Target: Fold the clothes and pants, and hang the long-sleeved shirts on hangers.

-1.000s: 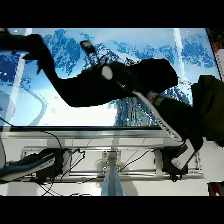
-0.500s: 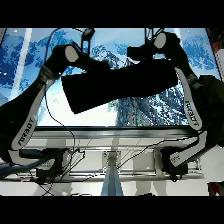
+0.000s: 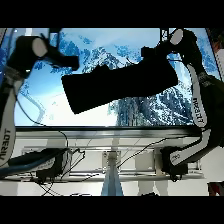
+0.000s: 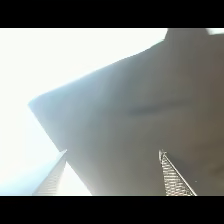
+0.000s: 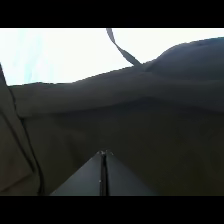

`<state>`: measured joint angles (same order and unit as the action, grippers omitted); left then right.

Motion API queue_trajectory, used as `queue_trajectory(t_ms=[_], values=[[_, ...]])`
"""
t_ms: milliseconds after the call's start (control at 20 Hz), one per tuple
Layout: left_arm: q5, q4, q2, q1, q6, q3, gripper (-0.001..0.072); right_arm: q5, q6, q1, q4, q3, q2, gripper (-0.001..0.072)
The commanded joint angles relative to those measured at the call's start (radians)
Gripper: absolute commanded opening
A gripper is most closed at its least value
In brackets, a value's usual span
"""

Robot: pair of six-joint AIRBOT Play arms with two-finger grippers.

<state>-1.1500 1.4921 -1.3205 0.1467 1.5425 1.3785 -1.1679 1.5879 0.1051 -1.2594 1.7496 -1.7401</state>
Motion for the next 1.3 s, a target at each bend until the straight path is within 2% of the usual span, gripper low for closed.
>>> queue_trajectory(t_ms=[0,200,300,350,400,450,500,600,850,900,1050,1150,1250], values=[[-0.006,-0.014,0.140,-0.199,-0.072,-0.255,0.0645,-0.012,-0.012,-0.004,0.003,0.000,0.001,0.0018],[0.278,-0.388,0.198,-0.339,-0.097,-0.658,0.0638,-0.010,-0.012,-0.004,0.003,0.000,0.000,0.0018],[0.431,-0.588,0.180,-0.365,-0.096,-0.779,0.0352,-0.014,-0.012,-0.004,0.004,0.000,0.000,0.0018],[0.479,-0.672,0.167,-0.368,-0.103,-0.811,0.0345,-0.015,-0.013,-0.004,0.004,0.000,0.000,0.0018],[0.503,-0.729,0.148,-0.365,-0.160,-0.822,0.0346,-0.015,-0.020,-0.004,0.004,0.000,0.000,0.0018],[0.502,-0.777,0.128,-0.364,-0.220,-0.821,0.0389,-0.015,-0.032,-0.004,0.006,0.000,0.000,0.0018],[0.498,-0.832,0.111,-0.364,-0.267,-0.821,0.0498,-0.015,-0.037,-0.004,0.006,0.000,0.000,0.0018],[0.499,-0.899,0.092,-0.364,-0.341,-0.821,0.0509,-0.014,-0.037,-0.004,0.006,0.000,0.000,0.0018],[0.506,-0.927,0.005,-0.359,-0.347,-0.821,0.0503,-0.010,-0.037,-0.004,0.006,0.000,0.000,0.0018],[0.505,-0.948,-0.016,-0.350,-0.351,-0.821,0.0460,-0.008,-0.037,-0.004,0.006,0.000,0.000,0.0018],[0.498,-0.977,-0.047,-0.280,-0.434,-0.811,0.0303,0.008,-0.037,0.000,0.007,0.000,0.000,0.0018],[0.486,-0.976,-0.046,-0.230,-0.443,-0.787,0.0021,0.019,-0.037,0.020,0.008,0.000,0.000,0.0018],[0.405,-0.935,-0.042,-0.219,-0.478,-0.725,0.0012,0.031,-0.037,0.057,0.008,0.000,-0.002,0.0018]])
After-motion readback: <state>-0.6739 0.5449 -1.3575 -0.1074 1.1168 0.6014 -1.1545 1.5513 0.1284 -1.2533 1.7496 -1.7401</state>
